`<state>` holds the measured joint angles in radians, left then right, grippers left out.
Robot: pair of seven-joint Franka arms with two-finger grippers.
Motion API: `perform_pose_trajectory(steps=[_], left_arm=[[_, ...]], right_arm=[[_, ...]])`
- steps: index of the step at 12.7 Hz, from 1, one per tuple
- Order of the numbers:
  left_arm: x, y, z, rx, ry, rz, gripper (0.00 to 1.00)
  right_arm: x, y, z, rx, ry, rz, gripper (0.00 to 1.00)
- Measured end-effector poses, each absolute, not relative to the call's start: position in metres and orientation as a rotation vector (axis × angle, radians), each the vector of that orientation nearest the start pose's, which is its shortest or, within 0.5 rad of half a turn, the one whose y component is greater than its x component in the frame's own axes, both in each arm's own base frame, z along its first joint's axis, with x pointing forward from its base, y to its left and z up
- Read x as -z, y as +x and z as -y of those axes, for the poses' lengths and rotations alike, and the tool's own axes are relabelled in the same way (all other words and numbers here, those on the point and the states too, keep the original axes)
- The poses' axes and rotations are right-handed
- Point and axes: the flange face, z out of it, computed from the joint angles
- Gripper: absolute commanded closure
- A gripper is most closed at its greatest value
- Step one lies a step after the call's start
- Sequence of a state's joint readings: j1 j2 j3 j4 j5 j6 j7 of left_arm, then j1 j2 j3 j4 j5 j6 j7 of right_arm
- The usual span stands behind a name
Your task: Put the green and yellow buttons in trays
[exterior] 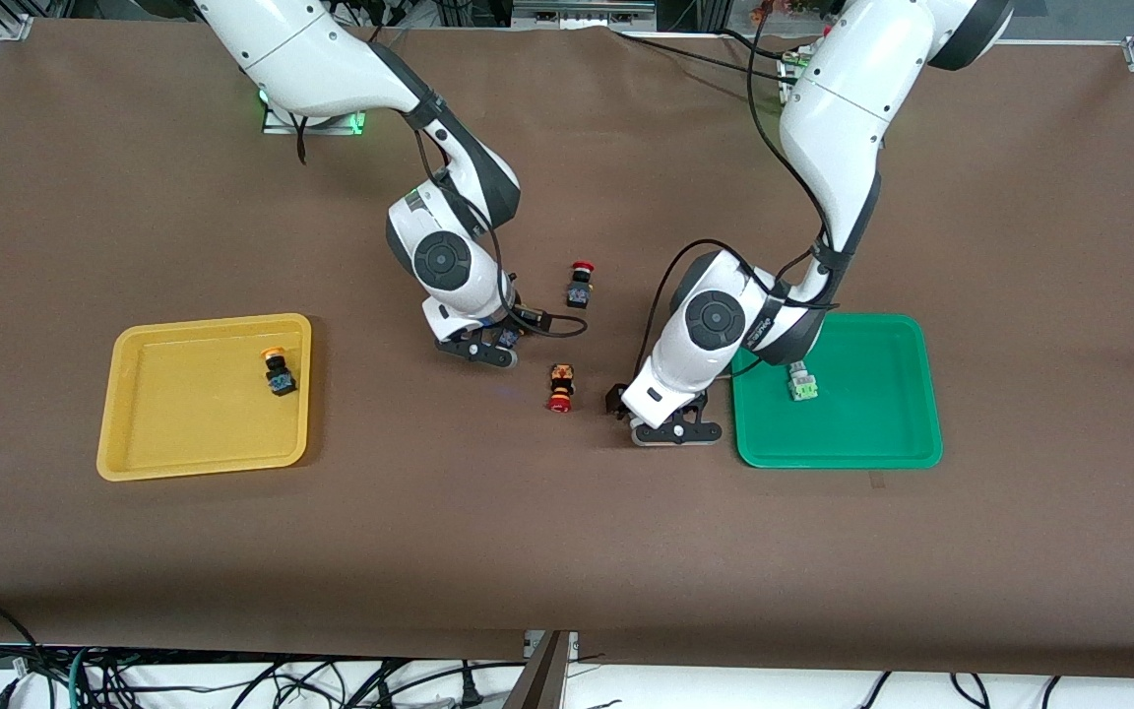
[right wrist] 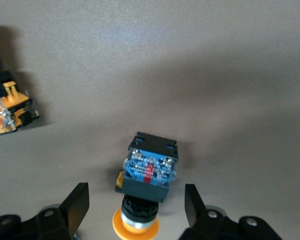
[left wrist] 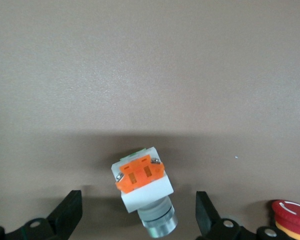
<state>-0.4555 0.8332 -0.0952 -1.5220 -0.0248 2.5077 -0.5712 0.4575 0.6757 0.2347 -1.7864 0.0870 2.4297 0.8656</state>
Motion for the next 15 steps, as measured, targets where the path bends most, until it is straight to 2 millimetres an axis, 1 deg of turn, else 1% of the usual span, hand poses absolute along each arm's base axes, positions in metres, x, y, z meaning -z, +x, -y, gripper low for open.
perform_pose_trajectory(steps=[1,2,3,4,5,6,7,8,9,10,11,12,13,14,15], left_arm=[[-0.179,0.623,0.369,0.159,-3.295,0.127,0.80],[-0.177,0.623,0.369,0.167,-3.298,0.127,0.90],[-0.178,0.624,0.369,0.172,-3.298,0.129,0.94],[-0.180,0.625,0.368,0.179,-3.298,0.132,0.94],[-0.183,0.629,0.367,0.190,-3.299,0.137,0.93],[-0.189,0.633,0.364,0.193,-3.295,0.144,0.93],[-0.200,0.638,0.359,0.171,-3.282,0.153,0.92],[-0.219,0.644,0.349,0.132,-3.262,0.172,0.92],[-0.246,0.651,0.331,0.075,-3.235,0.198,0.91],[-0.273,0.656,0.308,0.015,-3.206,0.201,0.89],[-0.296,0.660,0.279,-0.049,-3.182,0.166,0.88],[-0.309,0.665,0.247,-0.106,-3.163,0.105,0.87],[-0.311,0.671,0.209,-0.154,-3.148,0.028,0.87],[-0.302,0.677,0.169,-0.192,-3.132,-0.049,0.84],[-0.286,0.680,0.127,-0.235,-3.119,-0.116,0.80]], right_arm=[[-0.179,0.511,-0.409,-0.232,-2.968,-0.435,0.64],[-0.175,0.510,-0.409,-0.234,-2.968,-0.437,0.85],[-0.173,0.511,-0.407,-0.238,-2.972,-0.438,0.94],[-0.174,0.514,-0.404,-0.232,-2.975,-0.423,0.95],[-0.177,0.520,-0.395,-0.223,-2.987,-0.391,0.94],[-0.182,0.529,-0.380,-0.233,-3.017,-0.351,0.94],[-0.194,0.540,-0.360,-0.250,-3.054,-0.286,0.94],[-0.212,0.552,-0.336,-0.266,-3.088,-0.198,0.94],[-0.233,0.566,-0.305,-0.276,-3.117,-0.087,0.93],[-0.252,0.579,-0.270,-0.290,-3.137,0.032,0.90],[-0.266,0.591,-0.230,-0.308,-3.147,0.148,0.89],[-0.274,0.601,-0.189,-0.323,-3.149,0.258,0.85],[-0.275,0.606,-0.148,-0.335,-3.147,0.351,0.82],[-0.273,0.609,-0.113,-0.351,-3.142,0.428,0.72],[-0.269,0.610,-0.086,-0.360,-3.135,0.495,0.58]])
